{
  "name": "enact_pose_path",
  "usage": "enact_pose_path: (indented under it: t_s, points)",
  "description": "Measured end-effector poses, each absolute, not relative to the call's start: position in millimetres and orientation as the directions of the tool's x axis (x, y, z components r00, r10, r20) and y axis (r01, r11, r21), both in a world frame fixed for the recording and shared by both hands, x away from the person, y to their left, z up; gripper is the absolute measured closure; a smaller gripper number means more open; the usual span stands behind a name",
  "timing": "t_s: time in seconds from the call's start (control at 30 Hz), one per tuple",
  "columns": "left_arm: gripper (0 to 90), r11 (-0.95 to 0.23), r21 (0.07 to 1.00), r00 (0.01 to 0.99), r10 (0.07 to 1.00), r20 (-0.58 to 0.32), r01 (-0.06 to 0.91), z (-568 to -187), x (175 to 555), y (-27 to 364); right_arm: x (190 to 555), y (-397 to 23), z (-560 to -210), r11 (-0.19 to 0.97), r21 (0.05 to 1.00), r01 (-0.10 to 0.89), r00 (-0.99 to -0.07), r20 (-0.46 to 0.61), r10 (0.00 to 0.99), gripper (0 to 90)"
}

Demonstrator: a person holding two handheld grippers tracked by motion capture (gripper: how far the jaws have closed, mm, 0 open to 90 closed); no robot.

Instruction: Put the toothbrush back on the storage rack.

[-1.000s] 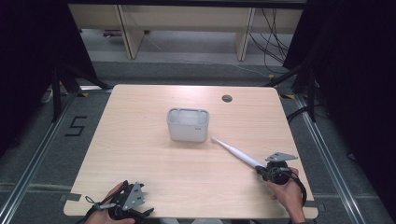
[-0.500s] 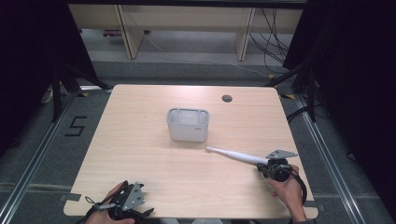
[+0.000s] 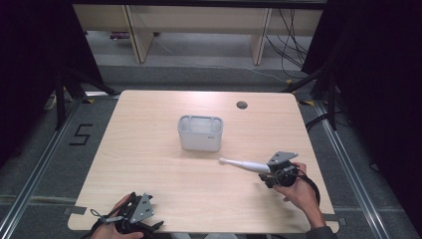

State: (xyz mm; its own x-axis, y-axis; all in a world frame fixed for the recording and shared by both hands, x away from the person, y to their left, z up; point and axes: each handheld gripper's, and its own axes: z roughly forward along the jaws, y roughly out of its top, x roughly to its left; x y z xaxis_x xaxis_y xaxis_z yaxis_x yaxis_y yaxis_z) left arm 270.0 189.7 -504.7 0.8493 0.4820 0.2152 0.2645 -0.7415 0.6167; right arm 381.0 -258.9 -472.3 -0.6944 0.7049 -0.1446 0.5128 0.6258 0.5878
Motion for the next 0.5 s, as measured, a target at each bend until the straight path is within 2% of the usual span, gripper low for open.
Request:
enact_pose_path:
  t_s: [0.1,0.2,0.27,0.33,0.5]
  points:
    - [15.3,-0.741,0.617,0.848,0.484,0.216,0.266,-504.8,270.2,190.0,386.2,-254.6,-472.8,0.625,0.576,0.526,-0.692,-0.136,0.709,41.5]
    - [15.3,-0.743,0.617,0.850,0.480,0.219,0.260,-504.0,270.2,190.4,398.1,-251.0,-468.4,0.676,0.515,0.526,-0.726,-0.142,0.673,35.6]
    - [15.3,-0.743,0.616,0.849,0.481,0.219,0.262,-504.2,270.3,190.6,404.7,-249.2,-467.2,0.690,0.490,0.533,-0.731,-0.144,0.667,36.6]
    - [15.4,-0.742,0.617,0.849,0.481,0.219,0.261,-504.0,270.3,190.5,410.7,-247.9,-466.1,0.707,0.462,0.535,-0.747,-0.131,0.651,44.8]
    - [15.3,-0.743,0.616,0.849,0.480,0.218,0.262,-504.2,270.2,190.2,422.5,-242.8,-468.0,0.737,0.406,0.540,-0.763,-0.133,0.632,44.7]
